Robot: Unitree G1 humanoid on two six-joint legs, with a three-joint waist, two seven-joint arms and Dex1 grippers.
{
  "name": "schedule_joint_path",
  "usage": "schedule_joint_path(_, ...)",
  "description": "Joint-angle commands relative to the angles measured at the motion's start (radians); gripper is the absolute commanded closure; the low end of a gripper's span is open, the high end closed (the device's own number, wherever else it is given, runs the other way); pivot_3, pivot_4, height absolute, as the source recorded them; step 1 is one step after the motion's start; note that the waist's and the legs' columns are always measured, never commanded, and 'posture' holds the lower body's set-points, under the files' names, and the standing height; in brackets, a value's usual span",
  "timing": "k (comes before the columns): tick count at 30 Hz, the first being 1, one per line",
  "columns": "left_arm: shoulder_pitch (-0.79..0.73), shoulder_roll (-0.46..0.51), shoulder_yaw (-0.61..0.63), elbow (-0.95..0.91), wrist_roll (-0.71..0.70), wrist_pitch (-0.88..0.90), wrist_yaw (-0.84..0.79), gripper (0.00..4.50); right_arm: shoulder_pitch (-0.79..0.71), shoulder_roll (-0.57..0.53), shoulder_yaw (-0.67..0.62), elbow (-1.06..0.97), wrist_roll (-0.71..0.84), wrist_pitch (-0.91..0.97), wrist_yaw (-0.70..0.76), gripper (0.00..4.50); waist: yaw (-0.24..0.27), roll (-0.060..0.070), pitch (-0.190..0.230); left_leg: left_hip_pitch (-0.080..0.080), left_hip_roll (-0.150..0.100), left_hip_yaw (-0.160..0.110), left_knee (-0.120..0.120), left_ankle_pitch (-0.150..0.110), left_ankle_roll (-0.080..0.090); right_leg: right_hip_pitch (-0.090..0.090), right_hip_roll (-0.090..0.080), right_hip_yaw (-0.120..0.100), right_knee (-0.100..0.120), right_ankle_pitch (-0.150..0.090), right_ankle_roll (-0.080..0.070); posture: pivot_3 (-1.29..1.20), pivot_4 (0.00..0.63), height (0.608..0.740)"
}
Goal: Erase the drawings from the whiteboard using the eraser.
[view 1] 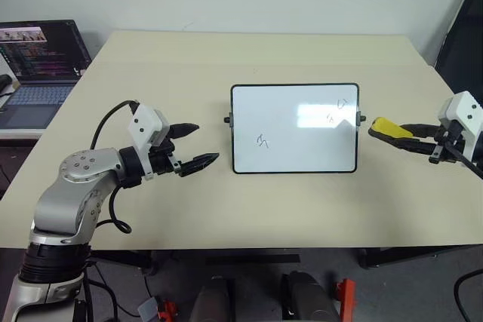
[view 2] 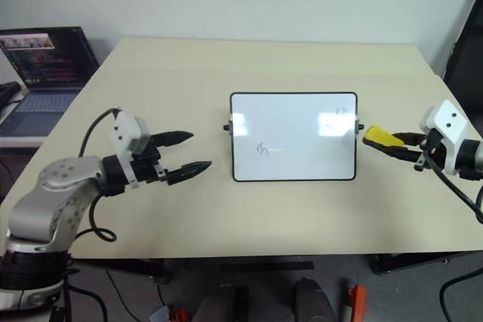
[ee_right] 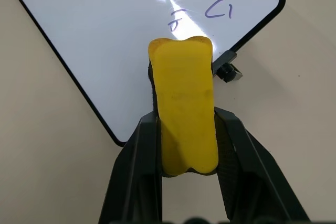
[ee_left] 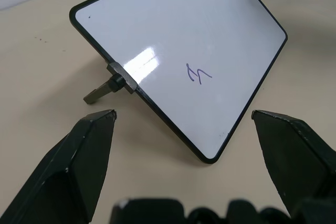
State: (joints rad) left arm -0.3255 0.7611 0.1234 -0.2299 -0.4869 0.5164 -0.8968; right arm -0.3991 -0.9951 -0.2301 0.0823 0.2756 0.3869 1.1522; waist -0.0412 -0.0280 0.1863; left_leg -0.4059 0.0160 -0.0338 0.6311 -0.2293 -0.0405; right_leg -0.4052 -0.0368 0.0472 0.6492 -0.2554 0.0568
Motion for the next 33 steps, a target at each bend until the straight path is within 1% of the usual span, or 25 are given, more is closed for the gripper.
schedule_joint_path(1,-0.008,0.015,0.02,-0.025,-0.004,-0.006,-0.004,0.0,-0.019,-0.01,-0.007,0.004,0.007,-0.019,-0.011,3.52,0.002,0.0,0.0,0.0,0.0,0.0,0.0,0.0,0.0,0.0,0.0,0.0,0.0,0.0,0.0,0.0,0.15,0.74)
schedule_joint_path(8,-0.005,0.014,0.025,-0.035,-0.007,-0.001,0.002,0.0,-0.038,-0.017,-0.001,0.032,0.012,-0.029,-0.013,3.52,0.008,0.0,0.0,0.0,0.0,0.0,0.0,0.0,0.0,0.0,0.0,0.0,0.0,0.0,0.0,0.0,0.15,0.74)
schedule_joint_path(23,-0.002,0.006,0.018,-0.036,-0.009,0.002,0.011,0.0,-0.078,0.01,0.032,0.005,0.034,-0.016,-0.013,3.52,0.009,0.0,0.0,0.0,0.0,0.0,0.0,0.0,0.0,0.0,0.0,0.0,0.002,0.0,0.0,0.0,0.15,0.74)
schedule_joint_path(26,0.002,0.007,0.009,-0.025,0.0,-0.006,0.006,0.0,-0.119,0.1,0.097,-0.133,0.091,0.033,-0.03,3.52,0.001,0.0,0.0,0.001,0.0,0.0,0.0,0.0,0.0,0.0,0.0,0.0,0.003,0.0,0.0,0.0,0.15,0.74)
schedule_joint_path(28,0.008,0.003,-0.007,-0.016,0.013,-0.015,0.003,0.0,-0.152,0.195,0.173,-0.2,0.08,0.042,-0.079,3.52,-0.004,0.0,0.0,0.002,0.0,0.0,0.0,0.0,0.0,0.0,0.0,0.001,0.006,0.0,0.0,0.0,0.15,0.74)
schedule_joint_path(29,0.008,0.0,-0.014,-0.011,0.018,-0.02,0.003,0.0,-0.174,0.246,0.208,-0.205,0.059,0.032,-0.11,3.52,-0.005,0.0,0.0,0.004,0.0,0.0,0.001,0.0,0.0,0.0,0.0,0.001,0.009,-0.001,-0.001,0.0,0.15,0.74)
schedule_joint_path(31,0.007,-0.004,-0.022,-0.005,0.024,-0.025,0.003,0.0,-0.205,0.309,0.245,-0.197,0.028,0.021,-0.158,3.52,-0.005,0.0,0.0,0.004,0.0,-0.001,0.001,0.0,0.0,0.0,0.0,0.0,0.011,-0.001,-0.002,0.0,0.15,0.74)
schedule_joint_path(33,0.005,-0.007,-0.024,-0.005,0.021,-0.026,0.002,0.0,-0.263,0.391,0.327,-0.123,-0.071,-0.033,-0.239,3.52,-0.003,0.0,0.0,0.004,0.0,-0.001,0.001,0.0,0.0,0.0,0.0,0.0,0.012,-0.001,-0.002,0.0,0.15,0.74)
